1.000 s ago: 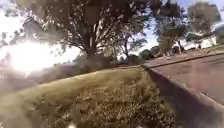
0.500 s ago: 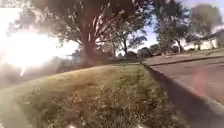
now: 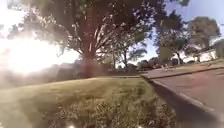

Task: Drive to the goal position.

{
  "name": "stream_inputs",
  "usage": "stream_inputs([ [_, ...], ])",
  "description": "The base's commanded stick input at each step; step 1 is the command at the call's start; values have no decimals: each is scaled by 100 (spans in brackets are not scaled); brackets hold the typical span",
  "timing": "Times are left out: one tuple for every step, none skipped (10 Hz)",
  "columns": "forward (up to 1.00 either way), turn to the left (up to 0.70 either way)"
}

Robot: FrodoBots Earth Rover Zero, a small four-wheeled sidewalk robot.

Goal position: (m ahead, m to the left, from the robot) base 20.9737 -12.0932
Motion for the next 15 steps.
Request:
stream_inputs([
  [69, 0],
  [68, 0],
  [67, 0],
  [56, 0],
  [13, 0],
  [7, 0],
  [5, 0],
  [-18, 0],
  [-47, 0],
  [-84, 0],
  [-98, 0],
  [-98, 0],
  [-99, 0],
  [-100, 0],
  [-100, 0],
])
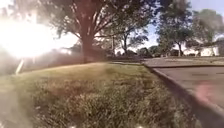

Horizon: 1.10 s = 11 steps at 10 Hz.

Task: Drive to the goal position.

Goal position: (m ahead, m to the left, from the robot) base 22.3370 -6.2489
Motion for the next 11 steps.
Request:
stream_inputs([
  [-100, 0],
  [-100, 0],
  [-100, 0],
  [-100, 0],
  [-100, 0],
  [-100, 0],
  [-100, 0],
  [-100, 0],
  [-100, 0],
  [-100, 0],
  [-100, 0],
])
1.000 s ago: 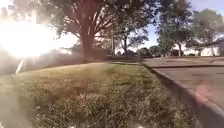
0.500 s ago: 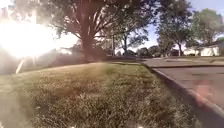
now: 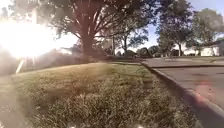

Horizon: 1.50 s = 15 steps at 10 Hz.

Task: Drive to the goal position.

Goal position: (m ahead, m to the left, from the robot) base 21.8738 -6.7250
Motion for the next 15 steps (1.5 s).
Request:
stream_inputs([
  [-99, 0],
  [-100, 0],
  [-100, 0],
  [-90, 0],
  [-60, 0],
  [0, 0],
  [0, 0],
  [-45, 0],
  [-100, 0],
  [-100, 0],
  [-100, 0],
  [-100, 0],
  [-100, 0],
  [-100, 0],
  [-83, 0],
])
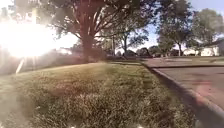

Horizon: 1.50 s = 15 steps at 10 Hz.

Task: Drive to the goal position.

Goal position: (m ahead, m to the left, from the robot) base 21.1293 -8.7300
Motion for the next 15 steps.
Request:
stream_inputs([
  [-59, 0],
  [-27, 0],
  [-7, 0],
  [-61, 0],
  [-100, 0],
  [-100, 0],
  [-100, 0],
  [-100, 0],
  [-100, 0],
  [-100, 0],
  [-100, 0],
  [-100, 0],
  [-100, 0],
  [-100, 0],
  [-100, 0],
])
